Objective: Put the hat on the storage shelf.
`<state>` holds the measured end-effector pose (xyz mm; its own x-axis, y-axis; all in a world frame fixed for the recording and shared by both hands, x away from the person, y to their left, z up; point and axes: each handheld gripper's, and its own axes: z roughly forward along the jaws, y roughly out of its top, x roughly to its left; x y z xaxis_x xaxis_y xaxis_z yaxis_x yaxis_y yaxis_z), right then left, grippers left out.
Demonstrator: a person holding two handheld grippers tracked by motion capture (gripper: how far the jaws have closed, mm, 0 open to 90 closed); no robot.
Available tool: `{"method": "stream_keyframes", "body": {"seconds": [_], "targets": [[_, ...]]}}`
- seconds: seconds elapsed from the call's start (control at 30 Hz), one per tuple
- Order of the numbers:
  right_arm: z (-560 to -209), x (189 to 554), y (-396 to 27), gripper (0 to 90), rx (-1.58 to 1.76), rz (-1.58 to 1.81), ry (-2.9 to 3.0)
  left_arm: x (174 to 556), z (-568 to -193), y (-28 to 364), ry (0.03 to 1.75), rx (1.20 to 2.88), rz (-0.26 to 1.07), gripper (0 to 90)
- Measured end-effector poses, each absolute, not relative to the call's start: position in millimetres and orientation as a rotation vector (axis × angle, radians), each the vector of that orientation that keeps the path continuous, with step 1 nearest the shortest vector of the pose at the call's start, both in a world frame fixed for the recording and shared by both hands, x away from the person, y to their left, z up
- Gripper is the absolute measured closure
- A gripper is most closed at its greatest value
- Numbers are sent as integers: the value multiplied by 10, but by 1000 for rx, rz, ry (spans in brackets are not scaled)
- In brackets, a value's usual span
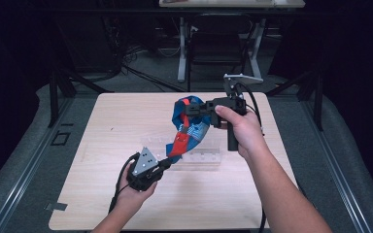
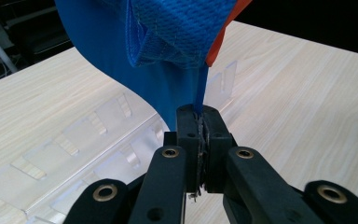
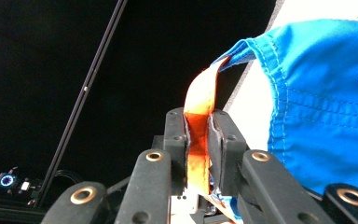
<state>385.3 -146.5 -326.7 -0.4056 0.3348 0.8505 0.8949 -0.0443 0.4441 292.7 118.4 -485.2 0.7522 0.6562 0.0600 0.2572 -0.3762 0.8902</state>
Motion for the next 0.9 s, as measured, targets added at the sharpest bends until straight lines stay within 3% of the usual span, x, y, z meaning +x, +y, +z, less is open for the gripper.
{"method": "stream_keyframes", "body": {"seconds": [0.9], "targets": [[-3471,3916,-1387,784,-1333,-1407,-1738,3040,-5053,1231,746,1981,492,883]]}}
